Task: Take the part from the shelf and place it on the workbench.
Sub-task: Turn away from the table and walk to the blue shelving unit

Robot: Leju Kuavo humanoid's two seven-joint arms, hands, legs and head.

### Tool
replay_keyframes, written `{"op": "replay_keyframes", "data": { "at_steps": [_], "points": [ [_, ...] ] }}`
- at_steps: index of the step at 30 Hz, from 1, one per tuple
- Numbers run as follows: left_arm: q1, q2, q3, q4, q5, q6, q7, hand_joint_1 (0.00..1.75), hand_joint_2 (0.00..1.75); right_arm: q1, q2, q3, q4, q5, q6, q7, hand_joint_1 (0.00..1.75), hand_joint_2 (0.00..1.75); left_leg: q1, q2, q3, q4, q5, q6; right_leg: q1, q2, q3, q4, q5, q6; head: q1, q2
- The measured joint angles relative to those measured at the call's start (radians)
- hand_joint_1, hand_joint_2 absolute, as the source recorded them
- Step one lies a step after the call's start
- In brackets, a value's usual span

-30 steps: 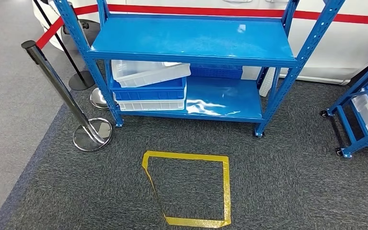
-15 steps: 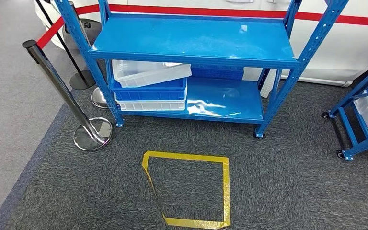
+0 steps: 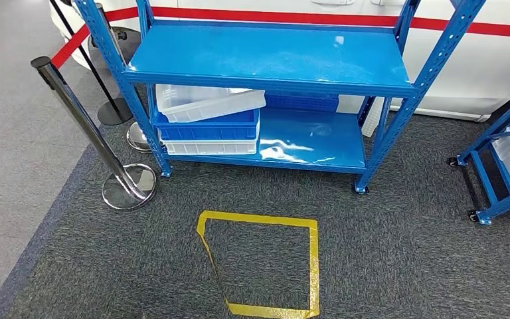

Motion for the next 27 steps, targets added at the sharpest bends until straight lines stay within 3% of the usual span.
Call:
{"op": "replay_keyframes", "data": {
  "at_steps": [2, 3, 6, 7, 8, 9, 12, 13, 15, 18, 21, 22, 23, 24, 27],
  "points": [
    [0.011, 0.0, 0.036, -0.011, -0.044, -0.021, -0.003, 0.0, 0.0, 0.009, 0.0, -0.032, -0.001, 0.012, 0.019, -0.002, 0.0, 0.0, 0.002, 0.002, -0.002, 0.013, -0.012, -0.011, -0.002, -0.002, 0.002, -0.004, 0.003, -0.012, -0.001, 0.0],
    [0.02, 0.0, 0.054, -0.014, -0.066, -0.032, -0.005, 0.0, 0.0, 0.011, 0.0, -0.049, -0.003, 0.019, 0.029, -0.002, 0.0, 0.0, 0.003, 0.003, -0.014, 0.042, -0.033, -0.015, -0.004, -0.003, 0.003, -0.006, 0.004, -0.019, -0.003, 0.0],
    [0.059, 0.0, 0.106, -0.018, -0.128, -0.061, -0.009, 0.0, 0.0, 0.008, 0.0, -0.095, -0.019, 0.037, 0.055, -0.005, 0.0, 0.0, 0.005, 0.006, -0.093, 0.212, -0.124, -0.025, -0.002, -0.009, 0.003, -0.007, 0.002, -0.029, -0.008, 0.0],
    [0.075, 0.0, 0.124, -0.017, -0.147, -0.07, -0.01, 0.0, 0.0, 0.005, 0.0, -0.108, -0.029, 0.042, 0.064, -0.006, 0.0, 0.0, 0.005, 0.006, -0.113, 0.254, -0.136, -0.025, 0.0, -0.01, 0.004, -0.007, 0.001, -0.031, -0.007, 0.0],
    [0.094, 0.001, 0.141, -0.016, -0.164, -0.078, -0.011, 0.0, 0.0, -0.001, 0.0, -0.121, -0.041, 0.047, 0.072, -0.006, 0.0, 0.0, 0.005, 0.006, -0.118, 0.263, -0.129, -0.024, 0.002, -0.011, 0.005, -0.007, 0.0, -0.032, -0.008, 0.0],
    [0.113, 0.001, 0.156, -0.014, -0.18, -0.086, -0.012, 0.0, 0.0, -0.008, 0.0, -0.134, -0.054, 0.052, 0.079, -0.007, 0.0, 0.0, 0.004, 0.006, -0.105, 0.235, -0.104, -0.021, 0.003, -0.011, 0.007, -0.007, -0.001, -0.032, -0.007, 0.0],
    [0.166, 0.004, 0.197, 0.0, -0.227, -0.108, -0.016, 0.0, 0.0, -0.031, 0.001, -0.172, -0.099, 0.067, 0.1, -0.008, 0.0, 0.0, -0.003, 0.009, -0.018, 0.052, -0.017, 0.0, 0.008, -0.01, 0.014, -0.007, -0.007, -0.026, -0.007, 0.0],
    [0.18, 0.005, 0.211, 0.004, -0.244, -0.117, -0.018, 0.0, 0.0, -0.036, 0.001, -0.186, -0.113, 0.072, 0.108, -0.008, 0.0, 0.0, -0.007, 0.01, -0.002, 0.018, -0.007, 0.006, 0.009, -0.012, 0.015, -0.007, -0.009, -0.021, -0.007, 0.0],
    [0.201, 0.006, 0.244, 0.008, -0.283, -0.136, -0.021, 0.0, 0.0, -0.038, 0.001, -0.219, -0.134, 0.082, 0.125, -0.008, 0.0, 0.0, -0.012, 0.01, 0.005, 0.003, -0.006, 0.013, 0.008, -0.015, 0.017, -0.009, -0.012, -0.01, -0.006, 0.0],
    [0.206, 0.004, 0.287, 0.002, -0.342, -0.165, -0.028, 0.0, 0.0, -0.016, -0.002, -0.265, -0.144, 0.099, 0.15, -0.008, 0.0, 0.0, -0.004, 0.01, 0.017, -0.021, 0.005, 0.03, 0.009, -0.013, 0.014, 0.015, -0.033, 0.007, -0.005, 0.0],
    [0.171, 0.004, 0.327, -0.027, -0.384, -0.185, -0.035, 0.0, 0.0, 0.036, -0.005, -0.301, -0.134, 0.11, 0.168, -0.008, 0.0, 1.31, -0.002, 0.01, 0.023, -0.032, 0.008, 0.042, 0.005, -0.006, -0.066, 0.175, -0.119, 0.015, 0.001, 0.0],
    [0.156, 0.004, 0.34, -0.04, -0.393, -0.19, -0.036, 0.0, 0.0, 0.055, -0.005, -0.311, -0.126, 0.113, 0.172, -0.008, 0.0, 1.75, -0.002, 0.01, 0.023, -0.031, 0.007, 0.043, 0.004, -0.005, -0.093, 0.224, -0.135, 0.017, 0.001, 0.0],
    [0.141, 0.003, 0.35, -0.054, -0.401, -0.194, -0.037, 0.0, 0.0, 0.075, -0.005, -0.321, -0.116, 0.116, 0.175, -0.008, 0.0, 1.75, -0.002, 0.009, 0.024, -0.03, 0.005, 0.042, 0.003, -0.005, -0.106, 0.242, -0.131, 0.02, 0.001, 0.0],
    [0.125, 0.002, 0.36, -0.07, -0.407, -0.198, -0.038, 0.0, 0.0, 0.096, -0.006, -0.33, -0.105, 0.117, 0.177, -0.008, 0.0, 1.75, -0.001, 0.009, 0.025, -0.028, 0.003, 0.04, 0.001, -0.006, -0.101, 0.223, -0.108, 0.022, 0.001, 0.0],
    [0.08, 0.002, 0.386, -0.126, -0.425, -0.206, -0.039, 0.0, 0.0, 0.153, -0.008, -0.356, -0.066, 0.12, 0.185, -0.008, 0.0, 1.75, -0.003, 0.009, 0.025, -0.01, -0.014, 0.027, -0.008, -0.005, -0.025, 0.051, -0.012, 0.024, 0.001, 0.0]
  ]
}}
